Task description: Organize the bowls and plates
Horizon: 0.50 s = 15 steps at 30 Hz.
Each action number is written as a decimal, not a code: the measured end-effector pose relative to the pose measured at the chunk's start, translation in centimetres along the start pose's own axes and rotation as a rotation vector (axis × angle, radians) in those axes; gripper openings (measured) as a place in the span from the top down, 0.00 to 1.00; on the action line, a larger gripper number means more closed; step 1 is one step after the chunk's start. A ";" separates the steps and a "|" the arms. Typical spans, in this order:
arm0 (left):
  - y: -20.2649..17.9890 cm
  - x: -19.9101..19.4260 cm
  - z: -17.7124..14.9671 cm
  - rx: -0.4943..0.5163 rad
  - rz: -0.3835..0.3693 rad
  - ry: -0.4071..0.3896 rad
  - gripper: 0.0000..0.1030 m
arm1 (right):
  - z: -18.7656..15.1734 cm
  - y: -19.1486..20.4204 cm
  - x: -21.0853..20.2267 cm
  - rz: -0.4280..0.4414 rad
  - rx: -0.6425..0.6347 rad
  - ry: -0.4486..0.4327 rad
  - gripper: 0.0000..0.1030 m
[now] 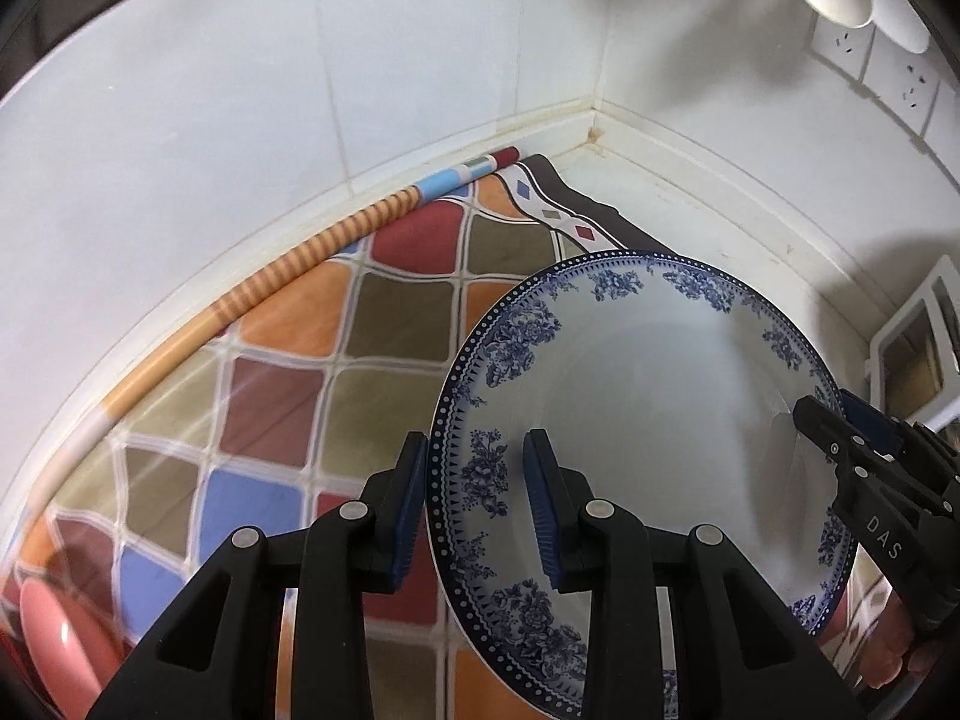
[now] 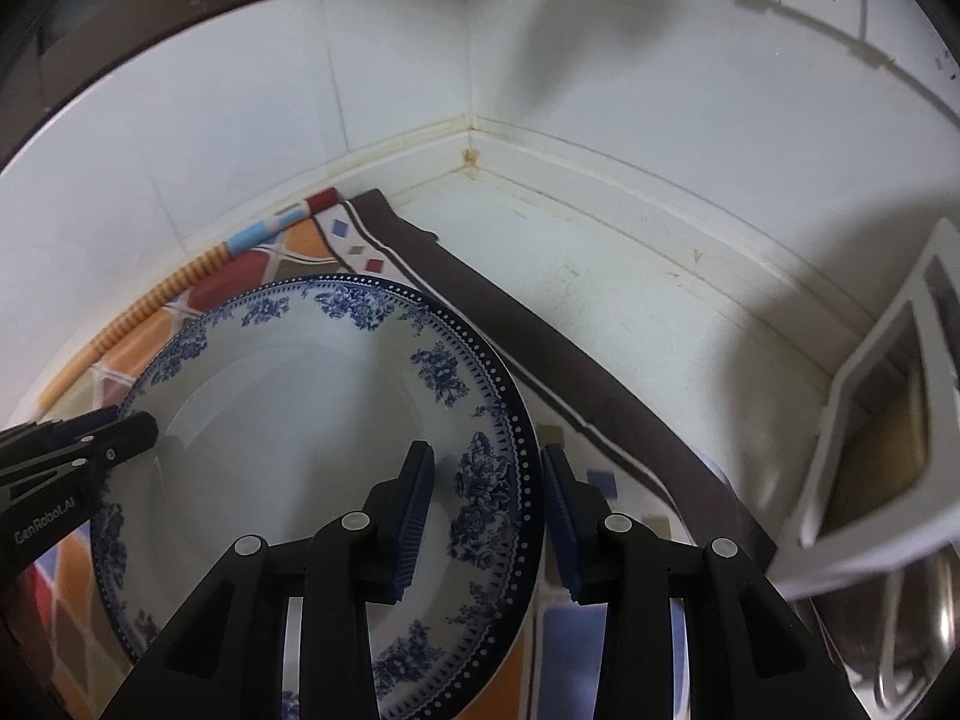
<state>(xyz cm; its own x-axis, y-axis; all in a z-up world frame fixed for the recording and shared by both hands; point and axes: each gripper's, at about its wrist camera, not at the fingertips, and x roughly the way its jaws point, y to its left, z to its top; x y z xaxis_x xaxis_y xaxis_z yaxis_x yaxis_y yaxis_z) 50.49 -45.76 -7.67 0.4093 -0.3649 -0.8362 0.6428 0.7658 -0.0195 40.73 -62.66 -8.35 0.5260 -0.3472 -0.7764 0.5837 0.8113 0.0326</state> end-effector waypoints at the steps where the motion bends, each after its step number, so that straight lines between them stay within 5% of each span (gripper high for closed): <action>1: 0.4 -0.7 -0.5 -0.008 0.003 -0.003 0.69 | -0.2 0.2 -0.5 0.004 -0.003 -0.002 0.64; 15: 4.7 -9.8 -8.5 -0.147 0.089 -0.063 0.68 | -4.8 4.9 -8.6 0.074 -0.137 -0.078 0.64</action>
<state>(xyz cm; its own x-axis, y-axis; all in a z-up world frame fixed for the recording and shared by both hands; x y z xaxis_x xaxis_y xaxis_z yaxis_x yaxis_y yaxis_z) 43.95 -34.11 -4.26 0.5034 -0.3209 -0.8022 0.5026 0.8640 -0.0302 36.10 -53.44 -4.49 0.6138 -0.3148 -0.7240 0.4545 0.8907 -0.0019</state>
